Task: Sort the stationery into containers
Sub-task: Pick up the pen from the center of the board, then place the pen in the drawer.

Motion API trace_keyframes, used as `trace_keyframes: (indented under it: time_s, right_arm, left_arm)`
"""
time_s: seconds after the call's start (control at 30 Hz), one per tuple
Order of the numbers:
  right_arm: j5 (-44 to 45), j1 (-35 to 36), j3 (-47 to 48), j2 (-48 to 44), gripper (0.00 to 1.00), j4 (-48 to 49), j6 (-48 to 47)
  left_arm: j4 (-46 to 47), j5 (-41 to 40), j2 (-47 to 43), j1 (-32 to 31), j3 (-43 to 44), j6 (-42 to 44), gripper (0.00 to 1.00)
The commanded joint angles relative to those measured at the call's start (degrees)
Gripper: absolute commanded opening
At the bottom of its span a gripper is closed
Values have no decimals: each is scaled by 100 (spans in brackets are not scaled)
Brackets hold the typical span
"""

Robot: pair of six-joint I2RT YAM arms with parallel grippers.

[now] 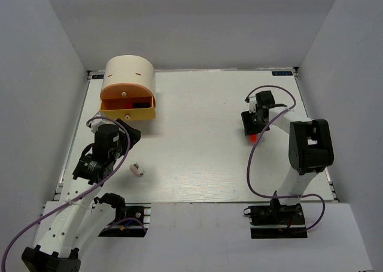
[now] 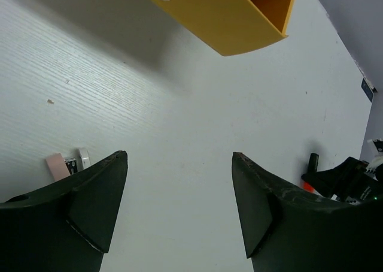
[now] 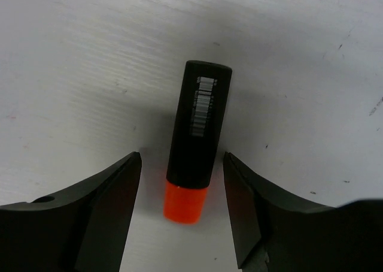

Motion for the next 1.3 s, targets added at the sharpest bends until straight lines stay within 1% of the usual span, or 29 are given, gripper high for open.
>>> trace_keyframes:
  time_s: [0.0,0.03,0.17,0.2,0.23,0.27,0.3,0.37,0.4,0.43,0.5,0.53,0.57,0.6,0.63,0.7,0.73,0.77,0.8,0.83,0.93,0.97,1.03,1.07,1.1,1.13,1.17,1.23,1.27]
  right_arm:
    - [448,-1,319,201,63,13,-12]
    - [485,-1,328,315,61,22,-29]
    - [441,-27,337,404,48,57,-179]
    - [354,-10,346,395,39,57,-231]
    - [353,-19,346,386,34,57,-258]
    - [14,-1,381,378,30,40,-423]
    - [-120,-10,529,351,21,-100,-477]
    - [-681,-1,653,247,13,-189,-758]
    - [-893,16,897,220,8,-415,-881]
    - [-1565,43,995,176,7,-487,-1108]
    - [-2149,69,1311,-34,5,-645,-1644]
    - [-2691,113,1565,-88,4,-768,-1769]
    - [-3123,191,1803,-167,4,-821,-2083]
    - [-3310,288,1927,-193,2,-839,-2199]
    - [-3790,385,2354,-194,0,-874,-2270]
    - [-3988,605,2682,-89,0,-892,-2480]
    - [-4267,684,3258,51,0,-1005,-2543]
    - [-4348,928,3438,122,0,-1006,-2604]
    - [-4436,1009,3631,201,0,-1006,-2613]
    - [-4663,1097,3990,472,0,-1015,-2622]
    - [-4911,1789,4835,895,0,-718,-2526]
    - [-4981,1888,4942,966,0,-681,-2534]
    - [-5122,2160,5214,1229,0,-296,-2352]
    - [-5114,2222,5380,1326,0,141,-2272]
    - [-5131,2466,5399,1388,0,319,-2140]
    - [-5122,2530,5426,1441,0,495,-2000]
    - [-5148,2617,5443,1580,0,1036,-1946]
    - [-5079,2863,5444,1660,0,1322,-1797]
    - [-4939,2986,5444,1748,0,1810,-1735]
  left_arm:
    - [-121,-2,-129,-19,-204,-61,81]
    - [-121,-2,-129,-19,-205,-61,81]
    - [-121,-2,-129,-19,-310,-61,81]
    - [-121,-2,-129,-19,-310,-61,81]
    - [-121,-2,-129,-19,-310,-61,81]
    - [-60,-2,-129,-19,-380,-61,81]
    - [-7,-2,-129,-19,-433,-61,81]
    - [72,-2,-182,-19,-486,-114,81]
    - [151,-2,-182,-19,-547,-114,81]
    - [152,-2,-182,-19,-548,-114,81]
    - [231,-2,-182,-19,-661,-166,81]
    - [292,50,-182,-19,-662,-167,81]
    - [345,51,-182,-19,-714,-167,81]
    - [345,51,-182,-19,-767,-167,81]
    - [345,51,-182,-19,-767,-219,81]
    - [407,112,-182,-19,-838,-220,81]
    - [459,112,-182,-19,-838,-220,81]
    - [460,112,-182,-19,-890,-220,81]
    - [460,112,-182,-19,-890,-272,81]
    - [460,112,-182,-19,-890,-272,81]
    - [407,112,-234,-19,-890,-272,81]
    - [407,112,-235,-19,-890,-272,81]
    - [355,60,-288,-19,-890,-272,81]
    - [354,60,-340,-19,-890,-325,81]
    - [354,60,-340,-19,-890,-325,81]
    - [354,60,-392,-19,-951,-325,81]
    - [354,60,-454,-19,-952,-395,81]
    - [354,60,-507,-19,-1005,-395,81]
    - [302,60,-507,-19,-1005,-448,81]
